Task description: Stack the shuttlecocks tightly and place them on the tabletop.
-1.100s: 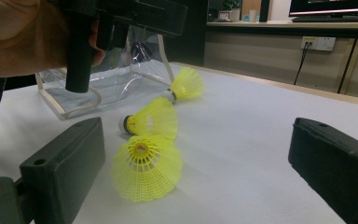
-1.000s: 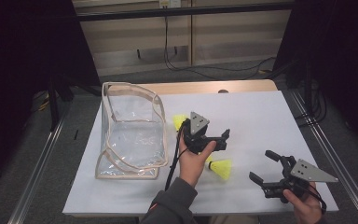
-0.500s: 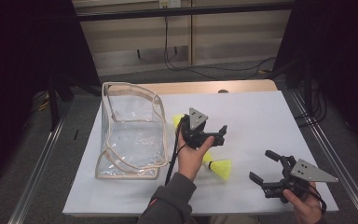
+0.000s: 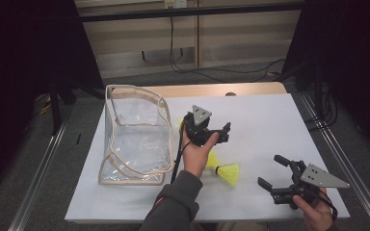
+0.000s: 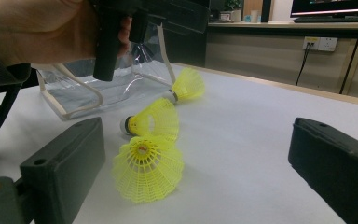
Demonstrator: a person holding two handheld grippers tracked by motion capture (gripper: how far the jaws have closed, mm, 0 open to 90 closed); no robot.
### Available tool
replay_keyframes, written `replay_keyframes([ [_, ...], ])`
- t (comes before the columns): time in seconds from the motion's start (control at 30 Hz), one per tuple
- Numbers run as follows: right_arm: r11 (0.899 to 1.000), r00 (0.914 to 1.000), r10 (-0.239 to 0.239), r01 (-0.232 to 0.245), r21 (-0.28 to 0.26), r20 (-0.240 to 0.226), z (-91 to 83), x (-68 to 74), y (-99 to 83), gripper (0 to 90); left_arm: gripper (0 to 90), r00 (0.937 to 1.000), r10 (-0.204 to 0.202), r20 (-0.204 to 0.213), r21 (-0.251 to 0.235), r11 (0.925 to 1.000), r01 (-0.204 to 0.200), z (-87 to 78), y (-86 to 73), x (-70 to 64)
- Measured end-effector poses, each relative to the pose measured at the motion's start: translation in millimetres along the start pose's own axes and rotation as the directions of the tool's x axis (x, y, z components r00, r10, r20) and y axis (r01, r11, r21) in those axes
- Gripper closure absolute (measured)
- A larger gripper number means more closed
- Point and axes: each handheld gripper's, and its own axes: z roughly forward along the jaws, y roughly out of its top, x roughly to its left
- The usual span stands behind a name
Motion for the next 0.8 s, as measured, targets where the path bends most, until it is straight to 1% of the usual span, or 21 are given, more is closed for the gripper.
replay_keyframes([
  [0.03, 1.000, 1.0000, 0.000, 0.000, 0.001, -0.002, 0.0, 0.2, 0.0, 3.3, 3.9, 1.0000, 0.005, -0.003, 0.005, 1.0000, -0.005, 0.5, 0.6, 1.0],
  [0.07, 1.000, 1.0000, 0.000, 0.000, 0.002, -0.002, 0.0, 0.3, 0.0, 3.3, 3.9, 1.0000, -0.003, -0.009, 0.004, 1.0000, 0.003, 1.7, 1.2, 1.9],
  [0.1, 1.000, 1.0000, 0.000, 0.000, 0.001, -0.003, 0.2, 0.6, 0.0, 3.3, 3.9, 0.9999, 0.003, -0.013, 0.008, 1.0000, -0.003, 2.2, 1.6, 3.1],
  [0.13, 1.000, 1.0000, 0.002, -0.002, 0.002, -0.003, 0.2, 0.8, 0.1, 3.3, 3.9, 0.9999, -0.009, -0.014, 0.007, 0.9999, 0.009, 3.2, 1.9, 4.1],
  [0.17, 1.000, 1.0000, 0.002, -0.002, 0.001, -0.004, 0.3, 0.9, 0.1, 3.3, 4.0, 0.9997, -0.013, -0.022, 0.009, 0.9999, 0.013, 4.1, 2.2, 5.5],
  [0.2, 1.000, 1.0000, 0.004, -0.004, 0.002, -0.004, 0.1, 1.0, 0.1, 3.3, 4.0, 0.9996, -0.005, -0.027, 0.014, 0.9999, 0.005, 4.6, 2.3, 6.7],
  [0.37, 1.000, 1.0000, 0.001, -0.001, 0.000, -0.002, 0.0, 0.5, -0.1, 3.3, 4.1, 0.9984, 0.001, -0.056, 0.028, 0.9996, 0.000, 8.8, 1.7, 10.7],
  [0.4, 1.000, 1.0000, 0.001, -0.001, 0.001, -0.003, 0.1, 0.5, -0.1, 3.3, 4.1, 0.9985, 0.001, -0.055, 0.027, 0.9996, 0.000, 10.1, 1.5, 11.1],
  [0.43, 1.000, 1.0000, 0.001, -0.001, 0.000, -0.004, 0.1, 0.6, 0.0, 3.3, 4.2, 0.9984, 0.011, -0.056, 0.036, 0.9993, -0.009, 11.3, 1.6, 12.0],
  [0.53, 1.000, 1.0000, 0.003, -0.003, 0.000, -0.004, 0.1, 0.8, 0.0, 3.3, 4.3, 0.9983, 0.007, -0.058, 0.045, 0.9990, -0.004, 14.8, 1.0, 12.9],
  [0.6, 1.000, 1.0000, 0.001, -0.001, 0.000, -0.004, 0.1, 0.7, 0.1, 3.3, 4.3, 0.9977, 0.018, -0.066, 0.056, 0.9983, -0.014, 16.3, 0.8, 14.0],
  [0.67, 1.000, 1.0000, 0.000, 0.000, -0.002, -0.003, 0.0, 0.3, 0.0, 3.3, 4.3, 0.9974, 0.008, -0.072, 0.058, 0.9983, -0.003, 18.6, 0.0, 15.4],
  [0.7, 1.000, 1.0000, 0.002, -0.002, -0.002, -0.002, -0.1, 0.1, -0.1, 3.3, 4.3, 0.9972, 0.010, -0.074, 0.063, 0.9980, -0.006, 19.0, -0.2, 16.3],
  [0.73, 1.000, 1.0000, 0.005, -0.005, -0.001, -0.001, -0.3, 0.2, -0.1, 3.3, 4.3, 0.9965, 0.006, -0.083, 0.063, 0.9980, 0.000, 19.9, -0.4, 17.0],
  [0.8, 1.000, 1.0000, 0.006, -0.006, 0.000, -0.002, -0.4, 0.3, -0.1, 3.3, 4.3, 0.9963, 0.002, -0.086, 0.064, 0.9979, 0.004, 21.5, -0.3, 18.2],
])
